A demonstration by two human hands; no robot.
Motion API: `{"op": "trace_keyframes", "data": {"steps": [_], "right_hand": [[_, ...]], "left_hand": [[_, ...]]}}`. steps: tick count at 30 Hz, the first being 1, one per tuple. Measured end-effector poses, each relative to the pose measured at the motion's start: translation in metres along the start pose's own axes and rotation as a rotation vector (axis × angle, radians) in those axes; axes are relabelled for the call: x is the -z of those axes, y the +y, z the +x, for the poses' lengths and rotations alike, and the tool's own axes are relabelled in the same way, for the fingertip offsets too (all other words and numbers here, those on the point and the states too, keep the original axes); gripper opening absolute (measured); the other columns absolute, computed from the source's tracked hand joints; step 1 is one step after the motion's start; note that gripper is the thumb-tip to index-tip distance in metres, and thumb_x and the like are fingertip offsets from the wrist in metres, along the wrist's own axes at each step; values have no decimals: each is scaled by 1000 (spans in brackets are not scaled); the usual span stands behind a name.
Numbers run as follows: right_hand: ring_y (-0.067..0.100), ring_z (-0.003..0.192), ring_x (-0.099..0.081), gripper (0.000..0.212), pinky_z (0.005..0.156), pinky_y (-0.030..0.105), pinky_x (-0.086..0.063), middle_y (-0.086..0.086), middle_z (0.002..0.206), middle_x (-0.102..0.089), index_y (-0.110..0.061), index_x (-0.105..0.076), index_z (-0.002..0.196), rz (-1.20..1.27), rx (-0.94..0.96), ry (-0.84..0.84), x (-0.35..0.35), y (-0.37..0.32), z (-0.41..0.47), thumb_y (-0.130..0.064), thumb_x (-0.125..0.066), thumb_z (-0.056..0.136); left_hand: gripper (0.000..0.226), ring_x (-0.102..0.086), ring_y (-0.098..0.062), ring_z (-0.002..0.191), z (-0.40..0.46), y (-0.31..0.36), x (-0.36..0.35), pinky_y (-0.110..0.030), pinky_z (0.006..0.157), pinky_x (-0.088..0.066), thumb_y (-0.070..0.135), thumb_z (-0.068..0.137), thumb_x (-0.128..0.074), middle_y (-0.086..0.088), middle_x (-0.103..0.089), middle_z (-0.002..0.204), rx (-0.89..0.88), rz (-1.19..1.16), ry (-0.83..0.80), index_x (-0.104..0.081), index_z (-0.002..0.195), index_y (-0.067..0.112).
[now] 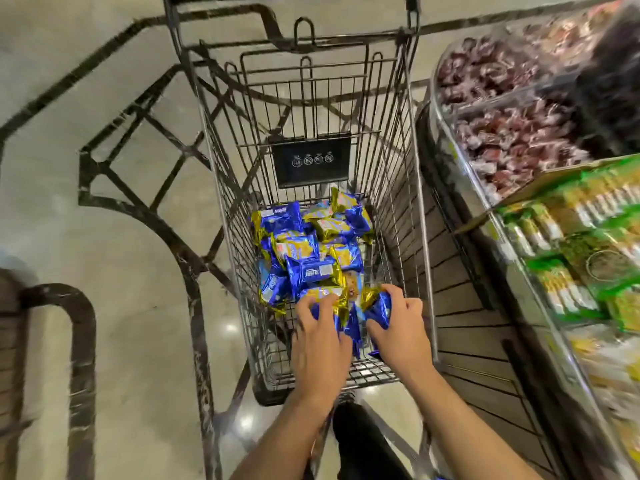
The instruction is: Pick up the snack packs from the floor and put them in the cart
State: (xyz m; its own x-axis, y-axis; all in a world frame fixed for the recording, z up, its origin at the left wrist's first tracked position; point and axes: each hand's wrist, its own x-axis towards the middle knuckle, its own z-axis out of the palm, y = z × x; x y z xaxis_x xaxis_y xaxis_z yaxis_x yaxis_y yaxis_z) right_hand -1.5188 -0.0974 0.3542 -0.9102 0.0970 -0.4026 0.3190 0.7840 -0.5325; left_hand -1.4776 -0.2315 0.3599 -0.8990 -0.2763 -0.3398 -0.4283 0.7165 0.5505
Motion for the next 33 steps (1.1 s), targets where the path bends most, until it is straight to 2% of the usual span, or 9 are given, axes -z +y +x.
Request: {"op": "trace_keyframes", "data": {"steps": [5,11,15,17,20,24,29,31,33], "right_hand": [[28,100,-57,63,87,39,-50,0,113,-37,-32,-39,134,74,-79,-5,2,37,41,-22,-71,81],[23,108,-50,62,86,32,-43,2,122,-40,-27,-39,138,124,-71,-17,-32,57,65,-22,-70,84],[25,102,-56,65,75,30,-45,-1,119,-36,-33,-35,140,151,-216,-3,-60,65,78,-22,-70,86],[28,112,-55,71,87,36,-49,6,131,-37,-32,-31,143,142,-301,-34,-74,72,84,-23,-70,85],[32,129,-43,74,101,43,-44,11,143,-32,-27,-27,148,96,-386,-82,-96,81,93,-27,-68,86],[37,124,-44,77,93,44,-47,15,140,-32,-21,-25,147,64,-409,-124,-121,93,103,-21,-68,83],[32,102,-53,49,86,44,-48,8,117,-42,-24,-41,126,80,-420,-51,-135,99,125,-20,-64,83],[32,106,-52,40,92,46,-47,10,124,-42,-22,-41,125,78,-500,-39,-140,99,133,-24,-59,89],[30,116,-48,47,98,47,-43,11,130,-40,-22,-38,130,58,-513,-19,-150,104,138,-24,-62,89]], "left_hand": [[62,-61,-27,103,36,36,-47,-45,87,-52,19,85,-64,1,-23,143,52,14,-55,-38,138,36],[63,-52,-28,120,113,58,-79,-45,95,-49,17,85,-66,-2,-27,145,-44,94,-23,-39,138,36],[63,-54,-33,116,153,63,-99,-45,93,-48,19,86,-66,-5,-30,141,-61,168,-50,-37,140,31],[64,-52,-32,119,165,63,-118,-45,95,-46,14,81,-67,-5,-32,141,-100,184,-62,-41,138,27],[60,-47,-29,122,179,61,-146,-43,96,-46,11,79,-68,-5,-33,139,-139,184,-69,-44,132,21],[56,-47,-32,116,196,52,-176,-45,95,-47,13,79,-71,-8,-34,134,-206,138,-94,-43,127,15],[60,-49,-33,117,207,49,-202,-45,96,-46,15,77,-72,-10,-37,136,-167,141,-83,-46,130,17],[59,-47,-32,116,210,49,-208,-45,96,-46,17,78,-73,-10,-37,134,-173,173,-89,-43,130,17],[59,-45,-31,118,210,46,-213,-43,98,-42,18,79,-73,-10,-38,134,-182,196,-76,-42,130,17]]}}
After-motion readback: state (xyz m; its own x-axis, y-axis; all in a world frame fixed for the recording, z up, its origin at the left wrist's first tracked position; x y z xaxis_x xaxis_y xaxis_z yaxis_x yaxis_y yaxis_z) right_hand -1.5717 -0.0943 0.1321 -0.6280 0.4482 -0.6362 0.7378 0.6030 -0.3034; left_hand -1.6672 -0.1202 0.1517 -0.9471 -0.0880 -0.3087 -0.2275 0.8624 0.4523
